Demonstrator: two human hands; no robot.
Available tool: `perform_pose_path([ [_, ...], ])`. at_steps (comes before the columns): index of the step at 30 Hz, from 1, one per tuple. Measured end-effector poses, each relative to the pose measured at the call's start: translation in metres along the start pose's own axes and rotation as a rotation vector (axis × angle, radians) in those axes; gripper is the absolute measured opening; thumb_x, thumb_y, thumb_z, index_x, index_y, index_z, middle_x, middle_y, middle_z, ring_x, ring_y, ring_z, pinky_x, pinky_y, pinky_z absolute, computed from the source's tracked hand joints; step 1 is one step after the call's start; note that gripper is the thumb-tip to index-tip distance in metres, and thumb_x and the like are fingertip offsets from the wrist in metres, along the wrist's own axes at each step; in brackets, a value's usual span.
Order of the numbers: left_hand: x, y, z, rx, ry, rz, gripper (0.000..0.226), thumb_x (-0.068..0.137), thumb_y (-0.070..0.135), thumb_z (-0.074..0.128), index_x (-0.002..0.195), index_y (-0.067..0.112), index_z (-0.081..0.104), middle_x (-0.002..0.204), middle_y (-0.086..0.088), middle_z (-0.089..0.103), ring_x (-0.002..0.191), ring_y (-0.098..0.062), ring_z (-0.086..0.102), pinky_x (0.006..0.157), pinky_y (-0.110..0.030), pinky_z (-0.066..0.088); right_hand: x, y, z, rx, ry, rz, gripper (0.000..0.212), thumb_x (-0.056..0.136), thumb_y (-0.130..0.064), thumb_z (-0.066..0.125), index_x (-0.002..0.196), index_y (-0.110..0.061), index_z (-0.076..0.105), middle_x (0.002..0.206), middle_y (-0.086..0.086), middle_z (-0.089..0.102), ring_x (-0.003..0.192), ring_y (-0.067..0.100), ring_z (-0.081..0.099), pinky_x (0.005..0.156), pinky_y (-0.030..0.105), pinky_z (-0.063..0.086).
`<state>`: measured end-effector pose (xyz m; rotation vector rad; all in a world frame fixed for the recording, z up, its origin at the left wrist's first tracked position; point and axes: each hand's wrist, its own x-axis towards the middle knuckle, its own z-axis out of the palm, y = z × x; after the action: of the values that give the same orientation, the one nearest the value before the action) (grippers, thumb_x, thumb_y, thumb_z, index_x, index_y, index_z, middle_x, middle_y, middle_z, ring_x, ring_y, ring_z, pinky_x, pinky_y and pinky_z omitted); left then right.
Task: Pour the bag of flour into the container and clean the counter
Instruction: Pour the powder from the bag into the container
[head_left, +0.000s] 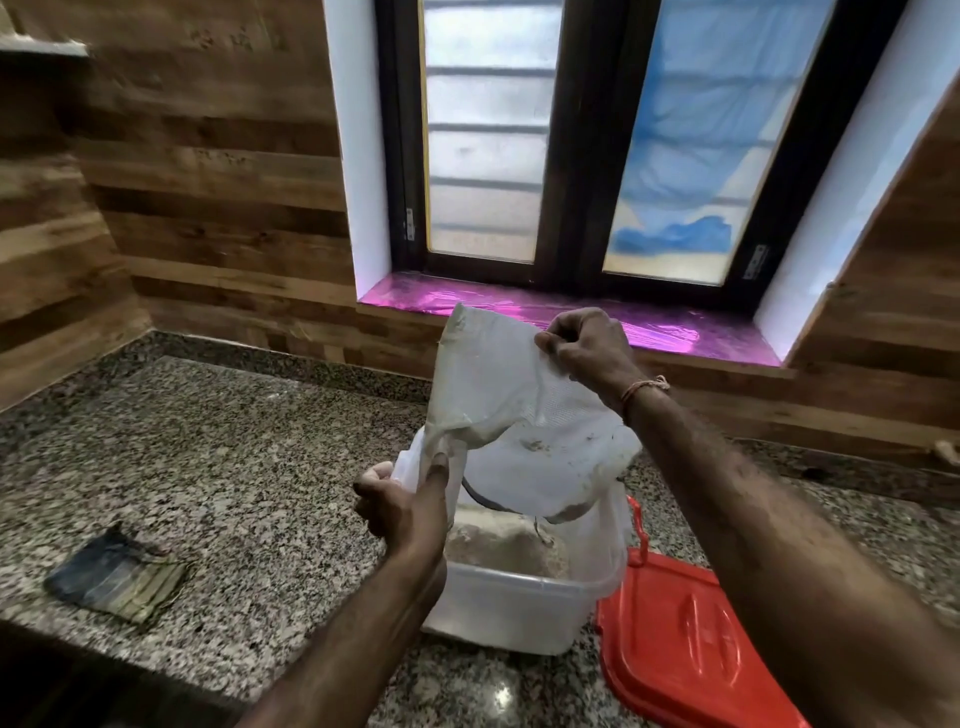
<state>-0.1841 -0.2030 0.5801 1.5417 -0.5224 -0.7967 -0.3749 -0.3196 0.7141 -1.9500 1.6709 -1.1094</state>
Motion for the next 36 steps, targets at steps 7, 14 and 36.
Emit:
perform_pose_path([
  [7,0.005,0.003,0.004,-0.138,-0.129,-0.186,0.105,0.062,0.053,0.085,0.139,0.014,0.025,0.14,-0.013,0.039,0.135,-0.033,0.044,0.11,-0.059,0.041,0.001,-0.002,-0.003,-0.005,0.033,0.049,0.025,0.088,-0.032,0.076,0.072,-0.013,0.074,0.063,-0.001,0.07,0.062,0.017,0.066,0.069,0.049,0.063],
  [14,0.007,-0.006,0.015,-0.503,-0.18,-0.493,0.023,0.094,0.008,0.069,0.109,0.003,0.052,0.109,-0.013,0.054,0.071,-0.013,0.049,0.071,-0.031,0.052,-0.004,-0.002,-0.007,0.046,-0.002,0.07,0.025,0.092,-0.028,0.074,0.074,-0.01,0.074,0.067,0.009,0.074,0.06,0.018,0.066,0.065,0.038,0.063],
  [36,0.014,0.01,0.02,-0.35,-0.079,-0.435,0.034,0.108,0.031,0.048,0.083,0.007,0.052,0.067,-0.01,0.054,0.035,-0.01,0.039,0.032,-0.013,0.028,0.008,0.001,-0.005,-0.096,0.039,0.062,0.017,0.09,-0.024,0.078,0.081,-0.009,0.078,0.077,0.001,0.073,0.074,0.017,0.068,0.077,0.034,0.06],
])
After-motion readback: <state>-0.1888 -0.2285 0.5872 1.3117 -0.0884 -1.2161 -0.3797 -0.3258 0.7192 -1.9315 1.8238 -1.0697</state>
